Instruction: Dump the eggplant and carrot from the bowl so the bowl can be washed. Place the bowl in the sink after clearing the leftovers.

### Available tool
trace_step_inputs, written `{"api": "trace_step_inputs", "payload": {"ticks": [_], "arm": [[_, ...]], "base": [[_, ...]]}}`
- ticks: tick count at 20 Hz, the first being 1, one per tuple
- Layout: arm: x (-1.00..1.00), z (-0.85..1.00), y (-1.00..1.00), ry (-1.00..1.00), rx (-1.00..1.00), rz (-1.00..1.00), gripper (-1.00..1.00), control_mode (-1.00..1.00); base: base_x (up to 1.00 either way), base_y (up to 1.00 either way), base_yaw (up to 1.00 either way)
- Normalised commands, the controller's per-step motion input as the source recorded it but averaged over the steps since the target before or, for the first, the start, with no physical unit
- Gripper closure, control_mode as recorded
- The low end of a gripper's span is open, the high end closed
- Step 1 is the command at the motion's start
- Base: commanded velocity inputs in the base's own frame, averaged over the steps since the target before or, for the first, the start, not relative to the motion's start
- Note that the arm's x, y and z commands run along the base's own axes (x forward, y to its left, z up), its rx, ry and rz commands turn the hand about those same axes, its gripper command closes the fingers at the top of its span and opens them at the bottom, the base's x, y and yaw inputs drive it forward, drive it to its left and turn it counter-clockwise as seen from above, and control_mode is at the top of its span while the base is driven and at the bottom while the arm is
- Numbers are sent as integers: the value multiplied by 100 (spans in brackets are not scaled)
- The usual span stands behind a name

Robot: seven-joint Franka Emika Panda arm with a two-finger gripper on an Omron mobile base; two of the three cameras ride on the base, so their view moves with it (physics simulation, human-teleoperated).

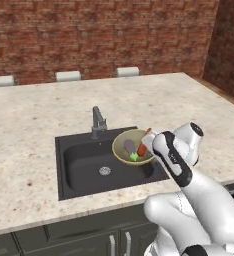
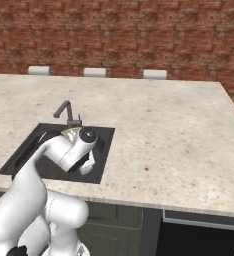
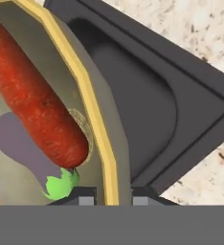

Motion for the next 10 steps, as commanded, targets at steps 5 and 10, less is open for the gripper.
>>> {"api": "trace_step_inputs", "payload": {"ticks": [5, 10], "arm": [[82, -36, -6, 28, -20, 13, 100, -100], [25, -9, 0, 14, -14, 5, 100, -100]], "base": [[0, 0, 0], [0, 0, 0]]}}
